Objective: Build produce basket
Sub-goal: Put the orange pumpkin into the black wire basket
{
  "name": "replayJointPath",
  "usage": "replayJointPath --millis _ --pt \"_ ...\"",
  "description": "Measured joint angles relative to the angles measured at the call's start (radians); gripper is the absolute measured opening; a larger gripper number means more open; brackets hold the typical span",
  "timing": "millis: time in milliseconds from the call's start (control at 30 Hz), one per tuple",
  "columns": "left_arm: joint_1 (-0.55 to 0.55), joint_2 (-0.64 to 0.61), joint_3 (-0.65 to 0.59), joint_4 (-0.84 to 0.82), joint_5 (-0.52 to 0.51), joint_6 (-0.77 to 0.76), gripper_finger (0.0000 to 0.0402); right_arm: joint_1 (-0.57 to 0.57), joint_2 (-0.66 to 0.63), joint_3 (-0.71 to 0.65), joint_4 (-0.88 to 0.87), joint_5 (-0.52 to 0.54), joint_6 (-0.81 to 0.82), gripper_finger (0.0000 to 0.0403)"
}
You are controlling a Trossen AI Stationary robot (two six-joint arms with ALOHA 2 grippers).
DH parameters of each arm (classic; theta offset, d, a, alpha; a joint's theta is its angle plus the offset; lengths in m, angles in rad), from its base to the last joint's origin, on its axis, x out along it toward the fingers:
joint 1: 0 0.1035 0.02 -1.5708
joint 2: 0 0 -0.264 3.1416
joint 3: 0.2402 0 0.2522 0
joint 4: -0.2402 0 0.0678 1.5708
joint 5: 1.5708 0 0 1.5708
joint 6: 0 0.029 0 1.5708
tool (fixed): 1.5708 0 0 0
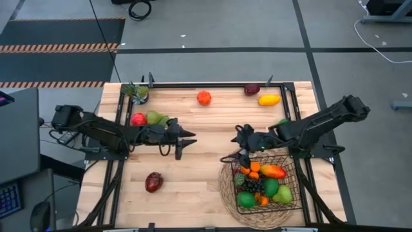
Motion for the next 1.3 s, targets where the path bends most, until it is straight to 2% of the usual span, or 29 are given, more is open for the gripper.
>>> replayJointPath --millis 233,400,633,767,900,1067,1167,1300 --pt "-0.005 -0.021 -0.010 -0.073 -0.026 -0.028 0.0132 -0.124 0.085 0.107 -0.064 -0.027 -0.096 0.0348" --pt "-0.005 -0.020 -0.010 -0.097 -0.026 -0.028 0.0132 -0.259 0.140 0.225 -0.152 -0.031 -0.159 0.0348" --pt "0.016 -0.040 -0.006 -0.092 -0.067 0.042 0.0132 -0.461 0.287 0.416 -0.186 -0.201 -0.183 0.0348" --pt "0.063 -0.112 0.055 -0.108 -0.069 0.129 0.0132 -0.524 0.389 0.528 -0.218 -0.225 -0.242 0.0348" --pt "0.139 -0.195 0.138 -0.217 -0.066 0.235 0.0132 -0.550 0.487 0.625 -0.246 -0.225 -0.293 0.0348" --pt "0.292 -0.245 0.212 -0.329 -0.058 0.261 0.0132 -0.553 0.590 0.706 -0.268 -0.173 -0.317 0.0348" --pt "0.388 -0.243 0.210 -0.341 0.014 0.257 0.0132 -0.571 0.644 0.748 -0.294 -0.127 -0.319 0.0348" --pt "0.487 -0.220 0.186 -0.348 0.137 0.244 0.0132 -0.605 0.698 0.784 -0.319 -0.127 -0.305 0.0348"
